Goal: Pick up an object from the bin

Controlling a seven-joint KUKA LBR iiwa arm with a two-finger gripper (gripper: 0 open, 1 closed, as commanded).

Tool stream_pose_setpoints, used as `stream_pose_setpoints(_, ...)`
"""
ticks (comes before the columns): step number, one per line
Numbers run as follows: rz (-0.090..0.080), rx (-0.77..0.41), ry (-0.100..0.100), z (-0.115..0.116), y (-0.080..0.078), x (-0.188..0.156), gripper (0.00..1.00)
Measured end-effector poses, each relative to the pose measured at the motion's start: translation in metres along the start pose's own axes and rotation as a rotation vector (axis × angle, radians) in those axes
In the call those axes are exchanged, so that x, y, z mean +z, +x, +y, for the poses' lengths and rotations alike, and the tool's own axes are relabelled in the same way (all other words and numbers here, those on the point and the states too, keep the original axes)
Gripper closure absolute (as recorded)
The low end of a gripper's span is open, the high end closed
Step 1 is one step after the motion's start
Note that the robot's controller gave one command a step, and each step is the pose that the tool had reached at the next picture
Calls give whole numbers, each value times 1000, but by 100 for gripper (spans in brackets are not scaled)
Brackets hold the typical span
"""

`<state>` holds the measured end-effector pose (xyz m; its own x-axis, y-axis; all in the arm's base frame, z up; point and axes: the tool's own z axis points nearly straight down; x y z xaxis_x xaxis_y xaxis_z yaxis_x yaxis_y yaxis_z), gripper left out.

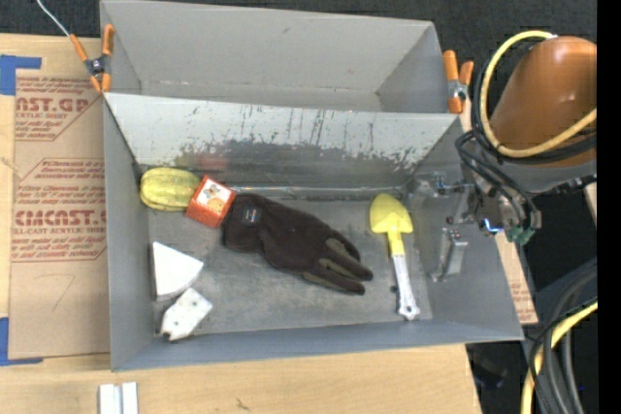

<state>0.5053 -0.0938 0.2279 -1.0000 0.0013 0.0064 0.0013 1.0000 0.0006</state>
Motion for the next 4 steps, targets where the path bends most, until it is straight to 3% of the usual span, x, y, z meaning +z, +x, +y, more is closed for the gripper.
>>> stream_pose_setpoints(1,-8,-2,1,0,-2,-4,0)
stream_pose_setpoints(2,-8,133,-1,37,-14,53,0)
stream_pose_setpoints(3,-8,50,1,43,11,93,0)
stream_pose_setpoints(4,-7,63,-1,123,12,118,0)
